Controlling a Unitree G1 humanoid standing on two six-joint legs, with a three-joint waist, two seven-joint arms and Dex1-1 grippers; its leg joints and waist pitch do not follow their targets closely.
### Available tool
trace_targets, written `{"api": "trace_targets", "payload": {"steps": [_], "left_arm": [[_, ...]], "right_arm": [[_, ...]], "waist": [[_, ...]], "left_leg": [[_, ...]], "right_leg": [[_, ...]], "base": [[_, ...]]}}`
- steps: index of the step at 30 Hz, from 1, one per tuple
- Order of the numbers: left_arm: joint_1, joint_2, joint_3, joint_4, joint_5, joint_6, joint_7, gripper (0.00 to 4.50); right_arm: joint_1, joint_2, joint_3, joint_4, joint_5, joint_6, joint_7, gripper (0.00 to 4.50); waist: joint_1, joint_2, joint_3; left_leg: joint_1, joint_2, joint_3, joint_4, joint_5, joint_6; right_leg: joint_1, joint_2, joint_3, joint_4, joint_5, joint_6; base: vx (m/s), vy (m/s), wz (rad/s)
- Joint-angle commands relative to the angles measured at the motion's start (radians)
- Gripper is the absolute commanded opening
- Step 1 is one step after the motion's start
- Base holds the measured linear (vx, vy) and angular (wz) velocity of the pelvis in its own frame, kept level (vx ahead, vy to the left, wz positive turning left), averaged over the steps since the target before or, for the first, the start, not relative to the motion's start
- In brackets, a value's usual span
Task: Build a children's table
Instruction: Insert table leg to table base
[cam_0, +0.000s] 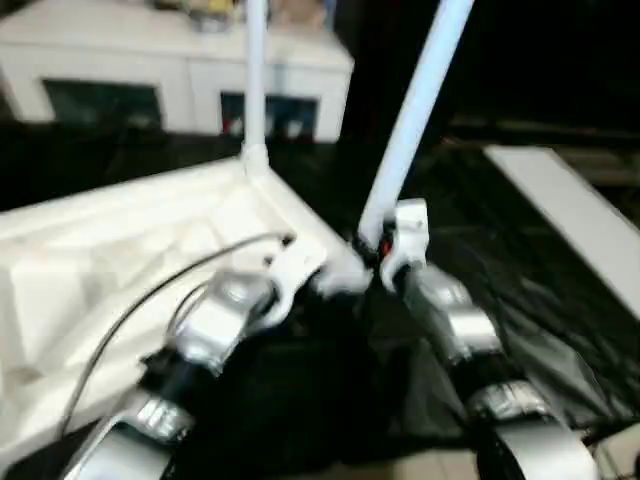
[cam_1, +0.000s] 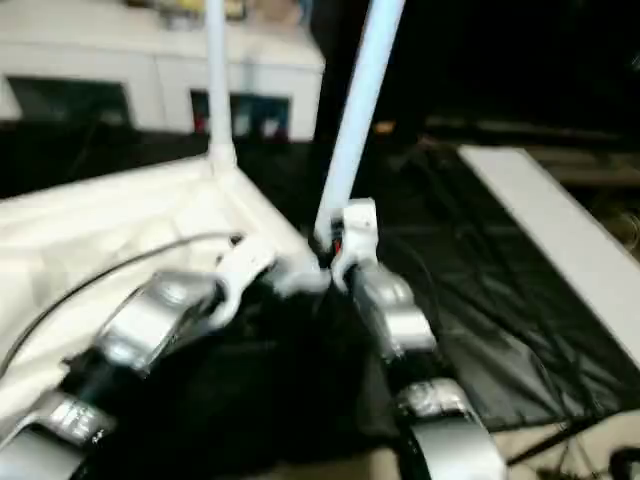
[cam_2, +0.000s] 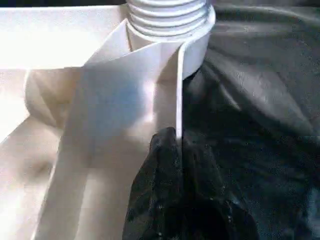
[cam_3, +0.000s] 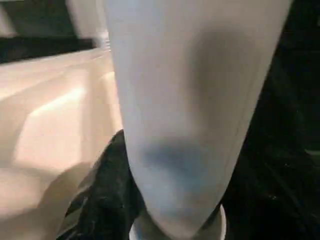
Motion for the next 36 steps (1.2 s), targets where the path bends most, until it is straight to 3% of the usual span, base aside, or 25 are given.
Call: {"api": "trace_targets", "payload": {"steps": [1,2,3,4,5,7,8,9,10,11,14,18,23,25,27,29,30,31,33,36], "left_arm": [[-0.050,-0.044,0.006,-0.012,-0.002,0.018,0.027,0.00],[-0.062,-0.067,0.002,-0.016,0.001,0.027,0.036,0.00],[-0.062,-0.067,0.002,-0.016,0.001,0.027,0.036,0.00],[-0.065,-0.076,0.000,-0.022,0.003,0.034,0.040,0.00],[-0.069,-0.090,-0.002,-0.025,0.002,0.043,0.048,0.00],[-0.069,-0.108,-0.013,-0.043,0.002,0.062,0.058,0.00],[-0.067,-0.113,-0.018,-0.051,0.000,0.068,0.060,0.00],[-0.064,-0.119,-0.022,-0.060,-0.002,0.076,0.063,0.00],[-0.062,-0.121,-0.026,-0.066,-0.002,0.078,0.063,0.00],[-0.059,-0.123,-0.029,-0.071,-0.001,0.081,0.064,0.00],[-0.056,-0.131,-0.035,-0.083,0.000,0.094,0.064,0.00],[-0.055,-0.135,-0.035,-0.082,0.003,0.096,0.066,0.00],[-0.055,-0.117,-0.031,-0.076,0.006,0.085,0.056,0.00],[-0.054,-0.107,-0.029,-0.075,0.005,0.079,0.050,0.00],[-0.054,-0.101,-0.028,-0.074,0.004,0.076,0.047,0.00],[-0.056,-0.092,-0.024,-0.072,0.005,0.069,0.040,0.00],[-0.056,-0.087,-0.022,-0.071,0.005,0.064,0.037,0.00],[-0.056,-0.083,-0.021,-0.070,0.005,0.059,0.034,0.00],[-0.056,-0.079,-0.020,-0.071,0.005,0.055,0.032,0.00],[-0.054,-0.073,-0.019,-0.073,0.004,0.052,0.028,0.00]], "right_arm": [[0.045,0.015,-0.056,0.182,0.006,0.063,-0.152,1.88],[0.024,0.036,-0.062,0.205,0.006,0.054,-0.190,1.88],[0.024,0.036,-0.062,0.205,0.006,0.054,-0.190,1.88],[0.015,0.045,-0.066,0.215,0.008,0.054,-0.204,1.88],[0.003,0.056,-0.070,0.231,0.007,0.047,-0.228,1.87],[-0.014,0.070,-0.060,0.255,-0.011,0.048,-0.242,1.87],[-0.017,0.072,-0.056,0.262,-0.020,0.045,-0.245,1.87],[-0.023,0.073,-0.052,0.276,-0.029,0.043,-0.245,1.87],[-0.027,0.074,-0.052,0.286,-0.034,0.042,-0.251,1.87],[-0.028,0.073,-0.053,0.292,-0.035,0.042,-0.254,1.87],[-0.035,0.072,-0.054,0.315,-0.049,0.043,-0.261,1.87],[-0.040,0.070,-0.049,0.328,-0.057,0.041,-0.261,1.87],[-0.061,0.078,-0.043,0.331,-0.070,-0.024,-0.202,1.87],[-0.067,0.082,-0.051,0.321,-0.063,-0.049,-0.162,1.87],[-0.070,0.081,-0.051,0.316,-0.065,-0.057,-0.158,2.43],[-0.078,0.077,-0.048,0.308,-0.066,-0.072,-0.144,2.43],[-0.082,0.074,-0.048,0.303,-0.065,-0.081,-0.132,2.75],[-0.086,0.073,-0.050,0.300,-0.063,-0.094,-0.118,2.75],[-0.090,0.070,-0.051,0.298,-0.065,-0.112,-0.101,2.96],[-0.094,0.063,-0.052,0.285,-0.068,-0.141,-0.071,3.17]], "waist": [[-0.002,0.029,-0.022],[-0.008,0.035,-0.031],[-0.018,0.047,-0.036],[-0.023,0.046,-0.033],[-0.024,0.042,-0.027],[-0.026,0.032,-0.020],[-0.025,0.025,-0.021],[-0.024,0.024,-0.023],[-0.022,0.025,-0.027],[-0.021,0.021,-0.029],[-0.019,0.021,-0.028],[-0.018,0.019,-0.032],[-0.017,0.018,-0.033],[-0.014,0.016,-0.037],[-0.012,0.016,-0.038],[-0.011,0.014,-0.039],[-0.005,0.017,-0.042],[-0.009,0.018,-0.041],[-0.007,0.014,-0.042],[-0.007,0.017,-0.041]], "left_leg": [[-0.047,0.054,-0.036,-0.099,-0.094,-0.076],[-0.018,0.066,-0.037,-0.109,-0.196,-0.102],[0.011,0.072,-0.039,-0.116,-0.344,-0.137],[0.004,0.068,-0.035,-0.125,-0.399,-0.133],[0.003,0.067,-0.032,-0.129,-0.435,-0.130],[0.019,0.059,-0.032,-0.125,-0.578,-0.126],[0.019,0.058,-0.032,-0.126,-0.575,-0.110],[0.017,0.059,-0.032,-0.127,-0.557,-0.105],[0.011,0.060,-0.029,-0.132,-0.505,-0.098],[0.010,0.062,-0.026,-0.134,-0.475,-0.094],[0.004,0.065,-0.016,-0.137,-0.388,-0.090],[0.007,0.064,-0.011,-0.135,-0.385,-0.093],[0.006,0.064,-0.005,-0.133,-0.365,-0.092],[0.002,0.066,-0.002,-0.131,-0.313,-0.081],[0.001,0.066,0.003,-0.129,-0.258,-0.070],[0.001,0.065,0.007,-0.128,-0.232,-0.064],[0.006,0.066,0.011,-0.124,-0.207,-0.061],[0.001,0.068,0.009,-0.127,-0.185,-0.062],[0.004,0.067,0.015,-0.123,-0.188,-0.057],[0.001,0.067,0.019,-0.121,-0.153,-0.044]], "right_leg": [[0.031,-0.088,0.044,-0.155,-0.538,-0.088],[0.007,-0.057,0.036,-0.136,-0.410,-0.090],[-0.012,-0.047,0.043,-0.119,-0.229,-0.126],[-0.003,-0.045,0.046,-0.119,-0.171,-0.145],[-0.007,-0.047,0.047,-0.128,-0.201,-0.143],[-0.024,-0.059,0.047,-0.161,-0.415,-0.099],[-0.022,-0.067,0.048,-0.173,-0.479,-0.077],[-0.019,-0.070,0.049,-0.174,-0.482,-0.072],[-0.011,-0.070,0.050,-0.175,-0.445,-0.070],[-0.011,-0.070,0.051,-0.174,-0.418,-0.070],[-0.011,-0.061,0.055,-0.160,-0.288,-0.092],[-0.012,-0.060,0.057,-0.159,-0.259,-0.093],[-0.013,-0.058,0.059,-0.154,-0.217,-0.106],[-0.006,-0.058,0.060,-0.147,-0.163,-0.114],[-0.002,-0.055,0.060,-0.140,-0.095,-0.127],[0.002,-0.054,0.059,-0.137,-0.074,-0.134],[-0.001,-0.055,0.060,-0.136,-0.039,-0.142],[0.004,-0.050,0.057,-0.128,-0.004,-0.148],[0.004,-0.052,0.058,-0.129,-0.006,-0.152],[0.007,-0.052,0.058,-0.125,0.013,-0.162]], "base": [[0.007,0.021,-0.45],[0.030,0.030,-0.18],[0.000,0.000,0.00],[0.000,0.000,0.00],[0.000,0.000,0.00],[0.000,0.000,0.00],[0.000,0.000,0.00],[0.000,0.000,0.00],[0.000,0.000,0.00],[0.000,0.000,0.00],[0.000,0.000,0.00],[0.000,0.000,0.00],[0.000,0.000,0.00],[0.000,0.000,0.00],[0.000,0.000,0.00],[0.000,0.000,0.00],[0.000,0.000,0.00],[0.000,0.000,0.00],[0.000,0.000,0.00],[0.000,0.000,0.00]]}}
